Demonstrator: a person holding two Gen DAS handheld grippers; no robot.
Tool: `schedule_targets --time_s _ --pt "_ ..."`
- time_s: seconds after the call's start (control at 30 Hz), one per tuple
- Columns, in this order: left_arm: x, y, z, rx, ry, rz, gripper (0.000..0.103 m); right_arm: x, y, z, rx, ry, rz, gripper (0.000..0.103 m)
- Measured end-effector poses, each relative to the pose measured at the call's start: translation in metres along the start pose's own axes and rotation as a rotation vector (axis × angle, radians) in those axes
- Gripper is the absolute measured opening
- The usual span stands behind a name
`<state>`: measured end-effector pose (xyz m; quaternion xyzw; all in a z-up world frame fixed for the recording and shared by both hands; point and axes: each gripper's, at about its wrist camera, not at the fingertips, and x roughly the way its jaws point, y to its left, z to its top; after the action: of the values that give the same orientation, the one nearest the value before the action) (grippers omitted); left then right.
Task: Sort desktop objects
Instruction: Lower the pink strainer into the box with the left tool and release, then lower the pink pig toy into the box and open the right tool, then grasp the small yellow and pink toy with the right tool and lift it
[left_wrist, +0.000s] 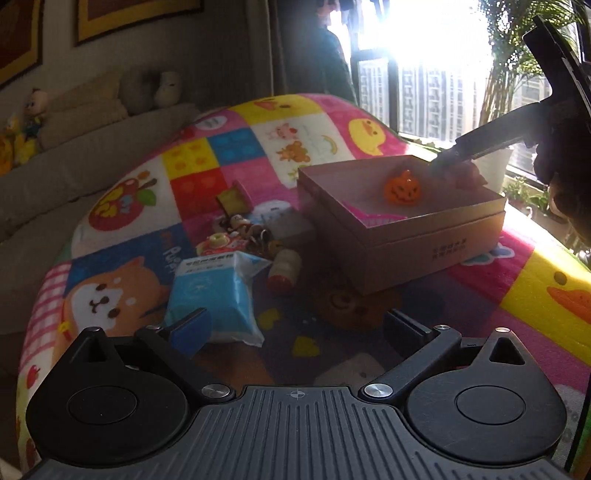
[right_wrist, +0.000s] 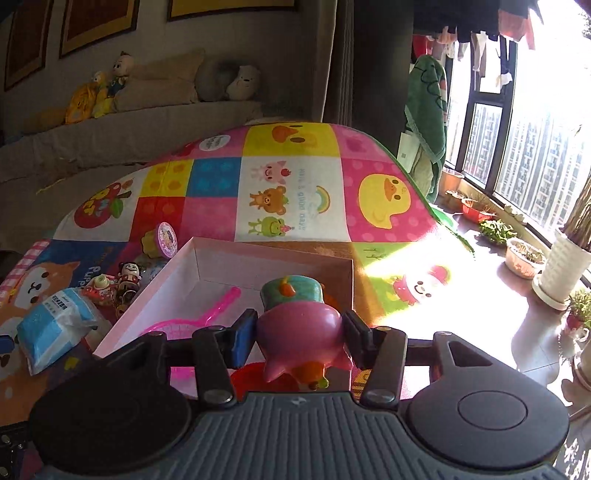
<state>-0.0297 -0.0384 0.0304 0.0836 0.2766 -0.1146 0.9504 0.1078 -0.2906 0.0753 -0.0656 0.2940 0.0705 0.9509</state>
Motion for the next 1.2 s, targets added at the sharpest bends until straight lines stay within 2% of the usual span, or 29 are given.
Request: schedule_targets --time_s 0.13,0.27,0.37,0.47,0.53,0.6,0.63,0.73,0.83,0.93,0.97,1.0,1.07,1.2 --pt "-0.002 0.026 -0.013 -0.078 0.017 0.110 0.103 0.001 0.020 -0.001 -0.026 0.009 0.042 0.055" --pt "0.007 0.049 -0.021 -0.194 0.034 0.190 0.103 -0.021 0.065 -0.002 -0.167 -0.051 0.112 0.055" --pt "0.009 0.063 -0.025 -0.285 0.050 0.177 0.103 -0.030 0.094 0.006 -0.236 -0.040 0.216 0.055" --pt "0.008 0.069 -0.027 -0.327 0.050 0.162 0.103 -0.014 0.110 0.035 -0.187 0.038 0.318 0.056" --pt "0.009 0.071 -0.028 -0.342 0.051 0.147 0.103 0.010 0.120 0.060 -0.142 0.086 0.347 0.062" --pt "0.009 0.074 -0.030 -0.367 0.052 0.131 0.103 0.039 0.134 0.082 -0.122 0.108 0.334 0.070" --pt "0.008 0.076 -0.031 -0.382 0.051 0.125 0.103 0.055 0.143 0.091 -0.116 0.122 0.317 0.070" --pt "0.008 0.079 -0.032 -0.414 0.047 0.113 0.103 0.109 0.178 0.111 -0.145 0.137 0.190 0.070" --pt "0.005 0.080 -0.034 -0.430 0.033 0.118 0.103 0.161 0.210 0.118 -0.200 0.202 0.116 0.070" --pt "0.004 0.084 -0.035 -0.457 0.029 0.107 0.103 0.201 0.222 0.116 -0.179 0.282 0.061 0.069" --pt "0.005 0.087 -0.036 -0.473 0.033 0.100 0.103 0.210 0.223 0.115 -0.172 0.308 0.056 0.065" --pt "0.006 0.089 -0.037 -0.484 0.035 0.093 0.103 0.215 0.224 0.113 -0.172 0.332 0.066 0.045" --pt "0.005 0.091 -0.038 -0.492 0.030 0.087 0.103 0.211 0.223 0.111 -0.171 0.332 0.071 0.042" --pt "0.005 0.092 -0.038 -0.501 0.027 0.080 0.103 0.157 0.219 0.112 -0.233 0.195 0.120 0.042"
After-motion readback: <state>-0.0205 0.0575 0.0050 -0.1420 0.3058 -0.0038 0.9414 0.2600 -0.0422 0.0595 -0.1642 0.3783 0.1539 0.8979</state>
